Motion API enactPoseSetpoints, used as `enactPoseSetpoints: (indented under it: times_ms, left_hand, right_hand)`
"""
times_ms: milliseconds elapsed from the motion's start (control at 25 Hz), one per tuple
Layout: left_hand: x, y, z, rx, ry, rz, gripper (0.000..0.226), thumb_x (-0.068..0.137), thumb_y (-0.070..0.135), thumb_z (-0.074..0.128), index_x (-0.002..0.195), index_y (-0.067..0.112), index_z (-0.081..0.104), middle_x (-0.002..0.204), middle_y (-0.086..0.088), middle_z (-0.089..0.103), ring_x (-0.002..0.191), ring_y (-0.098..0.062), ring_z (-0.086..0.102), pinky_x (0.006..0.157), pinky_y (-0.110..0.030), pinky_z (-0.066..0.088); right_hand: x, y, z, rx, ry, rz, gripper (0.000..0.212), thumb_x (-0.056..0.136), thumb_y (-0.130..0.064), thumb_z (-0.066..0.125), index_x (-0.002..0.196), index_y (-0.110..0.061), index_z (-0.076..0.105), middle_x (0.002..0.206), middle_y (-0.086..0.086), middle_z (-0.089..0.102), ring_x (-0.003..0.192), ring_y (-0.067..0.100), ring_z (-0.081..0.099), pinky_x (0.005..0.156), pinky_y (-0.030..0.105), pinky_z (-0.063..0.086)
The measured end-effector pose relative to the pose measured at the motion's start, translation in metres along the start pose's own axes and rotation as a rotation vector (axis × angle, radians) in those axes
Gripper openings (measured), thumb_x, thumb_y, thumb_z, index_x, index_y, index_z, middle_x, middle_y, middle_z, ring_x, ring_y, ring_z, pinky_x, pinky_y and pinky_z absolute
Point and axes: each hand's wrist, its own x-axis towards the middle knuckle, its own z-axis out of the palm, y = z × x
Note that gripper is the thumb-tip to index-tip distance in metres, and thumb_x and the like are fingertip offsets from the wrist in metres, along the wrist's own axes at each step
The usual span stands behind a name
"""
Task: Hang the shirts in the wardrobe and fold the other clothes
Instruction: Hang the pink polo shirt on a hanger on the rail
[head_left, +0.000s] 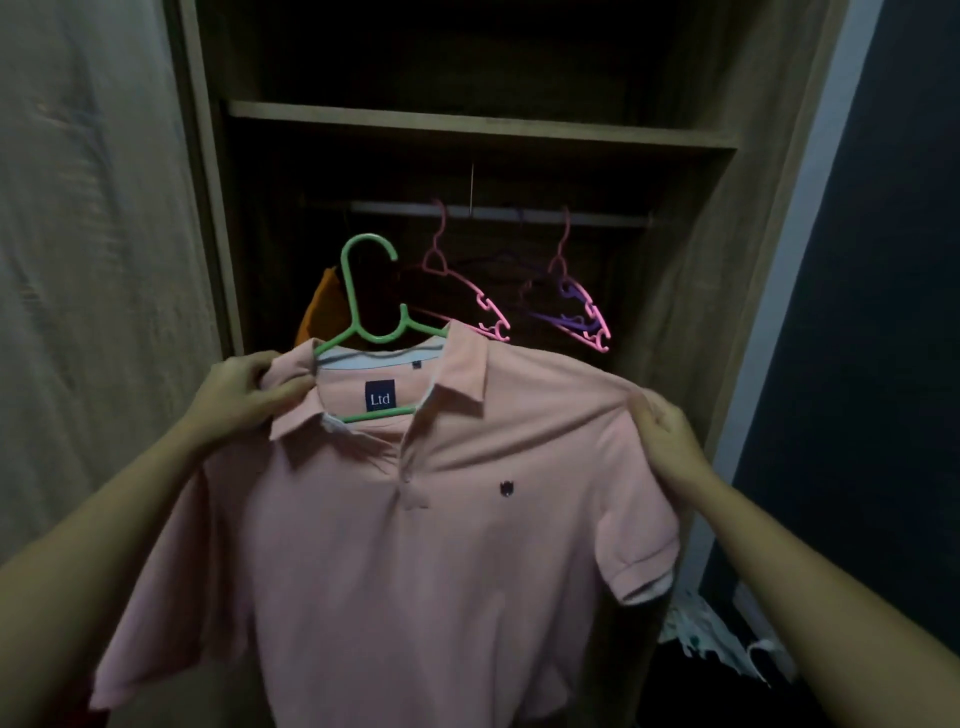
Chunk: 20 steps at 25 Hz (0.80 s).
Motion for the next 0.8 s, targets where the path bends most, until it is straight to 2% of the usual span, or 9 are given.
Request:
enactPoseSetpoints:
  times_ms: [120, 200, 240, 320, 360, 440, 560, 720, 800]
  left_hand:
    - [-0.003, 0.005, 0.001, -0.116, -0.031, 0.023, 0.019, 0.065, 0.055, 0.063, 0.074, 0.038, 0.065, 0.063, 0.004, 0.064, 0.055, -0.002, 0.053, 0.048, -0.013, 0.036]
    - [-0.002, 0.014, 0.008, -0.138, -0.018, 0.033, 0.009, 0.072, 0.039, 0.072, 0.071, 0.035, 0.064, 0.069, 0.002, 0.066, 0.057, 0.003, 0.054, 0.048, -0.011, 0.037]
    - [-0.002, 0.017, 0.012, -0.136, -0.005, 0.037, 0.011, 0.074, 0.035, 0.074, 0.071, 0.036, 0.064, 0.07, 0.004, 0.066, 0.059, 0.004, 0.055, 0.05, -0.012, 0.038]
    - [0.0, 0.024, 0.018, -0.134, 0.001, 0.061, 0.009, 0.07, 0.048, 0.07, 0.073, 0.041, 0.064, 0.07, 0.008, 0.067, 0.061, 0.001, 0.057, 0.054, -0.021, 0.042]
    - [0.001, 0.028, 0.021, -0.126, -0.005, 0.079, 0.016, 0.067, 0.055, 0.065, 0.076, 0.042, 0.065, 0.07, 0.009, 0.067, 0.061, -0.003, 0.058, 0.056, -0.026, 0.043]
    - [0.002, 0.039, 0.026, -0.116, -0.023, 0.13, 0.027, 0.066, 0.058, 0.064, 0.076, 0.034, 0.065, 0.066, 0.006, 0.065, 0.059, -0.007, 0.056, 0.055, -0.029, 0.042]
    - [0.001, 0.051, 0.025, -0.137, -0.132, 0.212, 0.016, 0.073, 0.047, 0.071, 0.076, 0.034, 0.064, 0.074, 0.008, 0.066, 0.063, -0.004, 0.056, 0.056, -0.024, 0.042]
    - [-0.003, 0.027, 0.014, 0.0, -0.287, 0.202, 0.034, 0.068, 0.076, 0.048, 0.077, 0.044, 0.056, 0.071, 0.018, 0.063, 0.072, 0.005, 0.058, 0.057, -0.015, 0.04]
    - [-0.012, 0.01, 0.017, -0.092, -0.234, 0.111, 0.03, 0.074, 0.068, 0.051, 0.08, 0.04, 0.058, 0.074, 0.014, 0.063, 0.069, 0.001, 0.059, 0.057, -0.01, 0.042]
  right_hand:
    - [0.02, -0.001, -0.011, -0.299, 0.078, 0.065, 0.031, 0.097, -0.016, 0.04, 0.122, -0.01, 0.057, 0.12, 0.013, 0.06, 0.113, 0.028, 0.054, 0.095, 0.036, 0.042]
    - [0.024, -0.014, -0.006, -0.367, 0.172, -0.112, 0.031, 0.095, -0.011, 0.04, 0.121, -0.009, 0.058, 0.122, 0.014, 0.059, 0.114, 0.027, 0.054, 0.098, 0.037, 0.04]
    - [0.023, -0.026, -0.001, -0.347, 0.149, -0.219, 0.032, 0.095, -0.016, 0.041, 0.119, -0.009, 0.059, 0.121, 0.012, 0.061, 0.112, 0.024, 0.055, 0.097, 0.035, 0.04]
    - [0.022, -0.044, 0.01, -0.42, -0.064, -0.335, 0.04, 0.091, -0.039, 0.04, 0.117, -0.017, 0.06, 0.117, 0.003, 0.064, 0.106, 0.017, 0.059, 0.092, 0.033, 0.044]
    - [0.022, -0.048, 0.014, -0.528, -0.172, -0.344, 0.041, 0.089, -0.047, 0.039, 0.115, -0.024, 0.06, 0.114, -0.001, 0.066, 0.102, 0.016, 0.06, 0.089, 0.034, 0.048]
    - [0.022, -0.047, 0.02, -0.669, -0.262, -0.352, 0.03, 0.086, -0.051, 0.041, 0.102, -0.033, 0.059, 0.098, -0.005, 0.068, 0.09, 0.018, 0.063, 0.079, 0.039, 0.051]
    - [0.023, -0.043, 0.023, -0.559, -0.229, -0.316, 0.009, 0.088, -0.041, 0.048, 0.084, -0.035, 0.054, 0.075, -0.007, 0.06, 0.074, 0.017, 0.057, 0.071, 0.039, 0.047]
    - [0.025, -0.042, 0.019, -0.581, -0.117, -0.29, 0.007, 0.091, -0.033, 0.051, 0.084, -0.035, 0.05, 0.07, -0.011, 0.055, 0.074, 0.016, 0.052, 0.068, 0.029, 0.035]
    - [0.028, -0.044, 0.014, -0.584, -0.081, -0.272, 0.007, 0.091, -0.034, 0.052, 0.086, -0.038, 0.051, 0.067, -0.014, 0.052, 0.074, 0.015, 0.05, 0.07, 0.027, 0.033]
